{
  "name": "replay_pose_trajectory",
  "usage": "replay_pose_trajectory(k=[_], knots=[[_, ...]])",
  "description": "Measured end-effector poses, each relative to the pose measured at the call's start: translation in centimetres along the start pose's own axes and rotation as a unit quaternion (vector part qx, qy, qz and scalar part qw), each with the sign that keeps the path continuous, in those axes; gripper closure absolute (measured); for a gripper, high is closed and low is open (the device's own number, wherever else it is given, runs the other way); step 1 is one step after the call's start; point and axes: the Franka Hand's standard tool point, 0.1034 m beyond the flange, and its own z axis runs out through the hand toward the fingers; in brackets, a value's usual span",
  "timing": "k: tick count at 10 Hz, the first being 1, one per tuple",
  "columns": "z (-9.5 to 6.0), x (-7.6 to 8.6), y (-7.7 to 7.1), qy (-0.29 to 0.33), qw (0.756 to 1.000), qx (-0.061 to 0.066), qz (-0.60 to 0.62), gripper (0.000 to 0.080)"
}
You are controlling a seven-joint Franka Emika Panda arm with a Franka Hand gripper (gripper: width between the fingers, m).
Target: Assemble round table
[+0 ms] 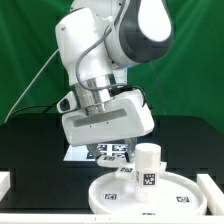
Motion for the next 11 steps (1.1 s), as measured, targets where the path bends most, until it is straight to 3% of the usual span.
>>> replay_pose_trajectory(k=[4, 8, 11], knots=[[-0.5, -0.7, -1.1, -0.043, 0.998, -0.014, 0.045, 0.0151], [-0.5, -0.2, -3.2, -0.064, 0.995, -0.019, 0.077, 0.0151], [0.0, 0.4, -2.8, -0.064, 0.994, -0.021, 0.082, 0.0151]])
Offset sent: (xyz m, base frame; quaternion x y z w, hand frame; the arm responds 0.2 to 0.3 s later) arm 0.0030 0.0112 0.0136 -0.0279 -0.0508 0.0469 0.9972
